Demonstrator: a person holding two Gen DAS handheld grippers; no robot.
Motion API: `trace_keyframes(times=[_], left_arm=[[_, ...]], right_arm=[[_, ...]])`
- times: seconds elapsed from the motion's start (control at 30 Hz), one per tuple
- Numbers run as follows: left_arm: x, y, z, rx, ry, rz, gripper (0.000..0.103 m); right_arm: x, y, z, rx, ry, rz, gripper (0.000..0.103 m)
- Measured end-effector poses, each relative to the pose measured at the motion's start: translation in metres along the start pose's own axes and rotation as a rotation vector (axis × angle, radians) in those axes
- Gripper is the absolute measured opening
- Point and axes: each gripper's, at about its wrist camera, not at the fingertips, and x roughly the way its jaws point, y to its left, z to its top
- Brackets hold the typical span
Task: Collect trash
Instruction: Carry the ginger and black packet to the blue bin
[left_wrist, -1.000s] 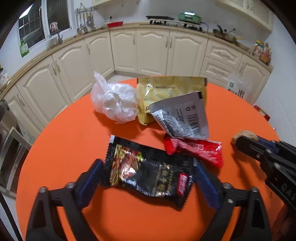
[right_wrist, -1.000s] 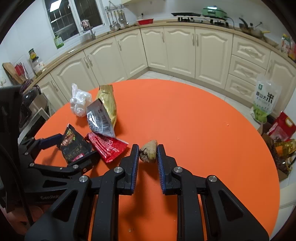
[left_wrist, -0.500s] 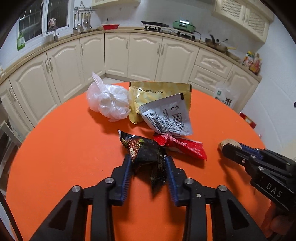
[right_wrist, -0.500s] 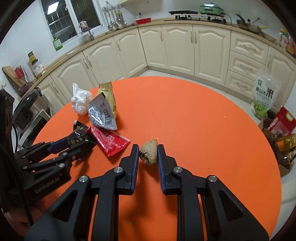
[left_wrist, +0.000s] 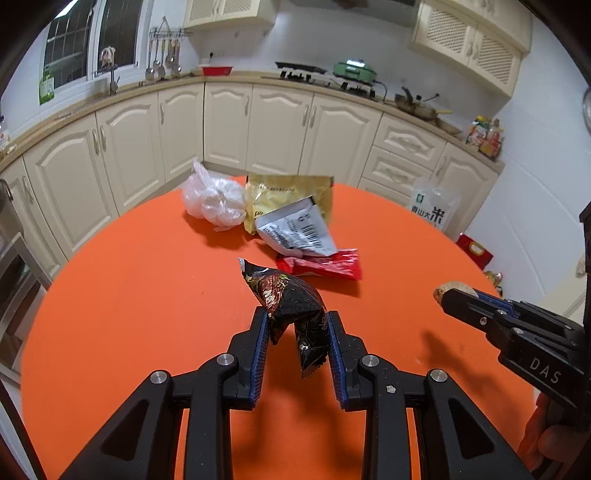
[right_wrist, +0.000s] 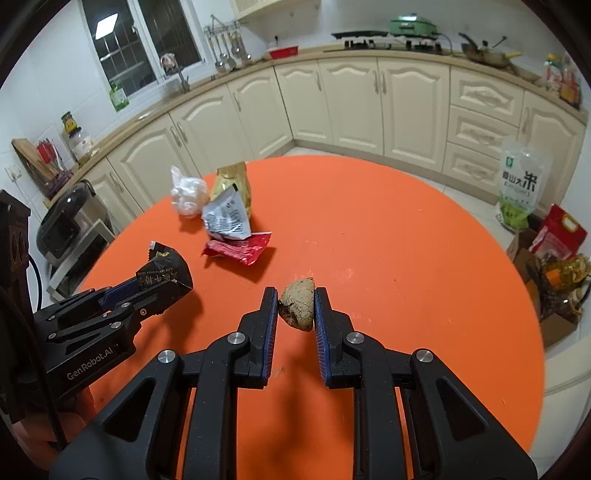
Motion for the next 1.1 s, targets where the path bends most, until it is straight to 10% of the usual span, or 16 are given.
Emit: trace_keyframes(times=[0.6, 1.1], left_arm=[[-0.150, -0.065, -0.054, 0.117, -0.188, -0.053, 0.026], [-0.199, -0.160, -0.090, 0.230, -0.245, -0.163, 0.026]], right_arm=[[-0.145, 0.006, -0.045, 0.021, -0.189, -0.044, 0.018], [-0.238, -0.052, -0.078, 0.122, -0.327, -0.087, 0.018]])
